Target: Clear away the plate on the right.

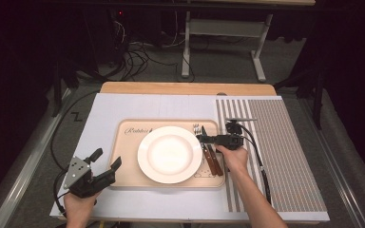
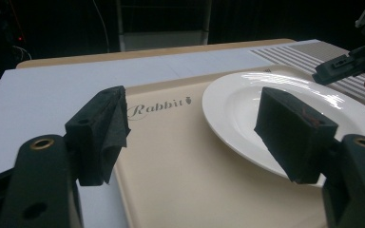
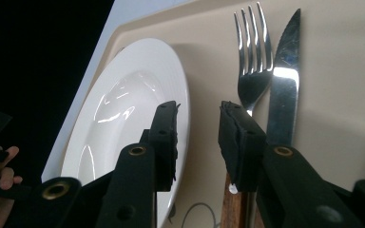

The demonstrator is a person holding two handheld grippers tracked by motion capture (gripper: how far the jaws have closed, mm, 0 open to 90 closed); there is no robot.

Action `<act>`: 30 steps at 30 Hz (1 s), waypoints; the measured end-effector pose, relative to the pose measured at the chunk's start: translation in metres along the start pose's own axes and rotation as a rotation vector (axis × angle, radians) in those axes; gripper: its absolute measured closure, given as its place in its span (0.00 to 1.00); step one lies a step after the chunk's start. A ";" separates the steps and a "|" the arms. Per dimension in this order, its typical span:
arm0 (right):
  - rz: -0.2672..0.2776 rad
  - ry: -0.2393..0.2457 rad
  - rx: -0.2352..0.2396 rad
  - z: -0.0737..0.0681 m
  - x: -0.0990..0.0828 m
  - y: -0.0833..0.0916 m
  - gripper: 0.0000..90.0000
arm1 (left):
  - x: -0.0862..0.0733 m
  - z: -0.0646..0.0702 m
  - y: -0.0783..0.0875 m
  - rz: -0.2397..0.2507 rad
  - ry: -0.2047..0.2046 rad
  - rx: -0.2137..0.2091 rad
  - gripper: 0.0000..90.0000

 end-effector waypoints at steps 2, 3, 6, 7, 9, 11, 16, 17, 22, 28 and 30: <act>0.004 -0.004 -0.002 0.002 -0.001 0.003 0.78 | 0.000 0.000 0.000 -0.001 0.001 0.000 0.30; 0.007 -0.004 -0.002 0.003 -0.001 0.005 0.78 | 0.000 0.000 0.000 -0.001 0.001 0.000 0.30; 0.017 -0.005 -0.001 0.004 -0.001 0.008 0.78 | 0.000 0.000 0.000 -0.001 0.000 0.001 0.30; 0.018 -0.006 0.000 0.005 -0.002 0.009 0.78 | 0.000 0.000 0.000 -0.001 0.000 0.001 0.30; 0.021 -0.006 -0.002 0.006 -0.003 0.011 0.78 | 0.000 0.000 0.000 0.000 0.002 0.001 0.30; 0.025 -0.007 -0.003 0.008 -0.004 0.013 0.78 | 0.000 0.000 0.000 0.000 0.003 0.001 0.30; 0.038 -0.017 -0.003 0.013 -0.007 0.020 0.78 | 0.000 0.000 0.000 -0.001 0.003 0.001 0.30; 0.041 -0.020 -0.003 0.014 -0.008 0.022 0.78 | 0.000 0.000 0.000 -0.001 0.003 0.001 0.30; 0.052 -0.026 0.001 0.019 -0.012 0.029 0.78 | 0.000 0.000 0.000 -0.001 0.005 0.002 0.30; 0.070 -0.035 -0.005 0.025 -0.017 0.039 0.78 | 0.000 0.000 0.000 0.000 0.006 0.002 0.30; 0.073 -0.038 -0.006 0.026 -0.018 0.042 0.78 | 0.000 0.000 0.000 0.000 0.007 0.003 0.30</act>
Point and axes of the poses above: each handheld gripper's, and its own axes: y roughly backward along the jaws, x roughly out of its top, z roughly to its right, the point moved 2 cm from there along -y, roughly forward along the jaws, and after that the axes turned 14 degrees about -z, right-handed, at the moved point
